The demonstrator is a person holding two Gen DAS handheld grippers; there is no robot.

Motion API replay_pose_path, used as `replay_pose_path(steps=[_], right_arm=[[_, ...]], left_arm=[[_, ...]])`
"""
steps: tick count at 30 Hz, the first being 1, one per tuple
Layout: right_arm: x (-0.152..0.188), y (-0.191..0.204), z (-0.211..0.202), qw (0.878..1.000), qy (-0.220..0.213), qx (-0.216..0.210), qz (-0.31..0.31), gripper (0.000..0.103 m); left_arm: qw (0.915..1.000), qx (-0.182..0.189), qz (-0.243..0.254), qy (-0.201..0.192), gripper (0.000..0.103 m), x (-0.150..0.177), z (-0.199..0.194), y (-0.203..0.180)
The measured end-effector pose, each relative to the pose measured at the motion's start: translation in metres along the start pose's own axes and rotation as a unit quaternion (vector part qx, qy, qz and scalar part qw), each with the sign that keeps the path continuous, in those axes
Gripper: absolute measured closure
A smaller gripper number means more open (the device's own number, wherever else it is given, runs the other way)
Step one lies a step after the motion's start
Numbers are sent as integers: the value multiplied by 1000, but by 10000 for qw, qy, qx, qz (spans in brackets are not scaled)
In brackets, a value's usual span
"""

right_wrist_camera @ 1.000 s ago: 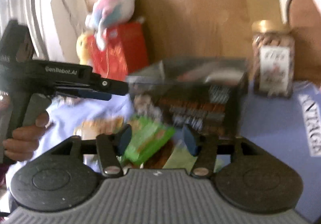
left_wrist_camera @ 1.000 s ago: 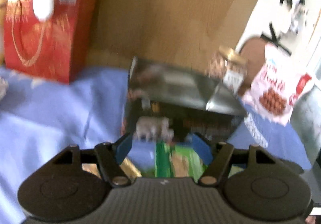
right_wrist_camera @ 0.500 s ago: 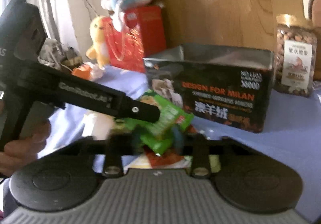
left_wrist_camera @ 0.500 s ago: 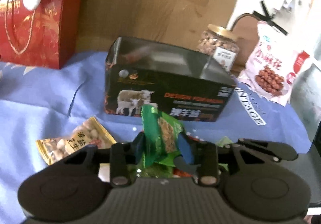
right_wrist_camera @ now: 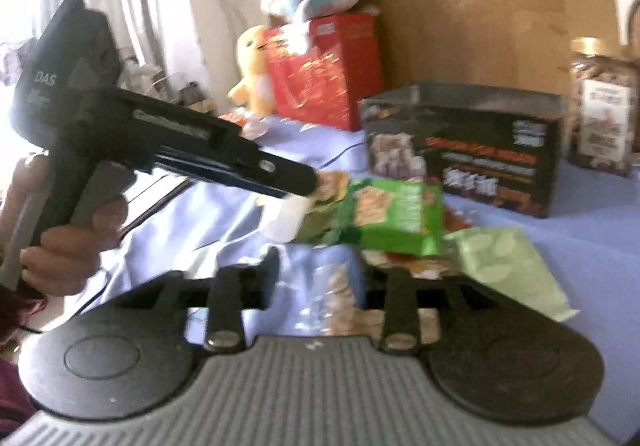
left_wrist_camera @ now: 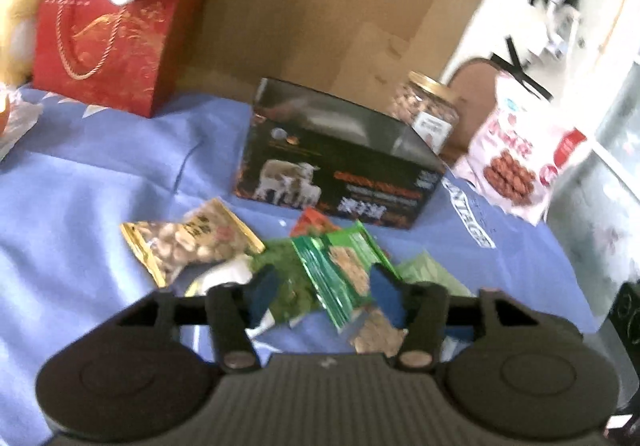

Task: Organize snacks
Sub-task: 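Grasp the green snack packet with the left gripper, then carry the green packet into the black tin and release it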

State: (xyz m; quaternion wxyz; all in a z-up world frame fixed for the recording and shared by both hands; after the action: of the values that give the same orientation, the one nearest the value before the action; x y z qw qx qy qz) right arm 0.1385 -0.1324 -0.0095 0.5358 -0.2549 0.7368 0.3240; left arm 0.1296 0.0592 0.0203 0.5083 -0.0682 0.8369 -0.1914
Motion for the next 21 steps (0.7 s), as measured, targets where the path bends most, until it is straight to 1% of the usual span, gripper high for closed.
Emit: replay_pose_path(steps=[1, 4, 5, 6, 7, 8, 10, 11, 12, 13, 14, 15, 17, 19, 21], right_arm=[[-3, -6, 3, 9999, -23, 129, 46, 46], [-10, -22, 18, 9996, 93, 191, 200, 45], [-10, -26, 26, 9994, 212, 247, 139, 39], [-10, -28, 35, 9991, 353, 238, 54, 36], [-8, -30, 37, 9989, 444, 172, -2, 34], [-6, -31, 42, 9985, 542, 96, -52, 28], [-2, -32, 55, 9970, 760, 9, -146, 26], [0, -31, 58, 9964, 817, 28, -236, 26], [2, -29, 59, 9962, 805, 59, -324, 26], [3, -26, 57, 9960, 784, 103, -408, 28], [4, -22, 54, 9958, 757, 111, -507, 31], [5, -17, 51, 9955, 717, 84, -607, 34], [10, -11, 41, 9950, 681, 69, -721, 46], [14, -6, 34, 9949, 586, 77, -820, 51], [16, 0, 30, 9949, 520, 60, -866, 53]], left_arm=[[10000, 13, -70, 61, 48, -1, 3, 1], [9992, 136, -248, 281, 48, 2, 16, -1], [9990, 101, -248, 351, 46, 4, 21, -2], [9989, 39, -231, 395, 40, 6, 25, -3], [9988, -38, -224, 424, 37, 8, 29, -3], [9987, -89, -224, 440, 35, 9, 33, -3], [9985, -128, -228, 478, 35, 11, 39, -3], [9986, -120, -220, 471, 37, 12, 41, -4], [9987, -105, -192, 469, 45, 12, 42, -5], [9985, -86, -155, 513, 52, 13, 44, -6], [9982, -36, -136, 591, 62, 16, 46, -8], [9976, 21, -144, 670, 62, 19, 47, -9], [9978, -13, -30, 660, 61, 24, 44, -11], [9982, -20, 139, 580, 62, 28, 36, -15], [9982, -32, 226, 548, 62, 31, 26, -17]])
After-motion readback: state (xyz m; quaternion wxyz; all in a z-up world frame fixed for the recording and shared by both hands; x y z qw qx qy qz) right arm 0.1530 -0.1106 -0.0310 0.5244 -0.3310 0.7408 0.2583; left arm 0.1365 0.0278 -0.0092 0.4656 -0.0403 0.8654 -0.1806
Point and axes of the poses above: each gripper's, at about its wrist camera, not at the fingertips, and z roughly the way its jaws point, y to its left, x to its underside, the point moved 3 cm from there along z, roughly the way its jaws point, and after that the axes turned 15 degrees about -y, right-handed, at the moved point
